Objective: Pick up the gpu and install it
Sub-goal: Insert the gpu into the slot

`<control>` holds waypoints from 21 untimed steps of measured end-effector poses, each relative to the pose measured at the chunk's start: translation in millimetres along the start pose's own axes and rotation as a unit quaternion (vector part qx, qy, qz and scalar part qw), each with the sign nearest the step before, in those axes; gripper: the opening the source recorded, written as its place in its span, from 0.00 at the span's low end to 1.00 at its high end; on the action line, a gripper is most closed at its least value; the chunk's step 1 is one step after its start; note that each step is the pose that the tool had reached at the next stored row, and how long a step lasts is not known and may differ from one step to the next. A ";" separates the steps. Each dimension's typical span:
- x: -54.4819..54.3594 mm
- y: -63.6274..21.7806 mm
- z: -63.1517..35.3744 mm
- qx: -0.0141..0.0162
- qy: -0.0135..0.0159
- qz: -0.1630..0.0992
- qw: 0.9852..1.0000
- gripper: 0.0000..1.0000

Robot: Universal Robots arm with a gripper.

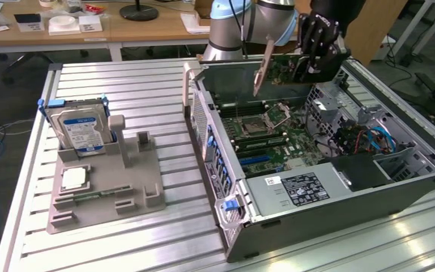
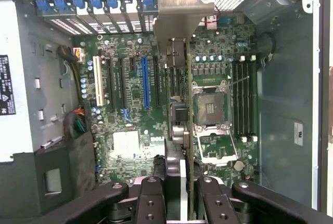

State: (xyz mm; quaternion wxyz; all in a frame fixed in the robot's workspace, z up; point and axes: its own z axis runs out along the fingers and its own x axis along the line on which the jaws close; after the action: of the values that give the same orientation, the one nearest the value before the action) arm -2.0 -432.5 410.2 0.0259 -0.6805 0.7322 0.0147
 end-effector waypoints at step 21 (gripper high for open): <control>4.1 4.2 9.7 0.011 -0.002 -0.013 1.000 0.28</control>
State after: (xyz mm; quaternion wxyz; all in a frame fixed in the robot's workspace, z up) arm -6.3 -435.7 400.3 0.0349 -0.6893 0.7236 0.0071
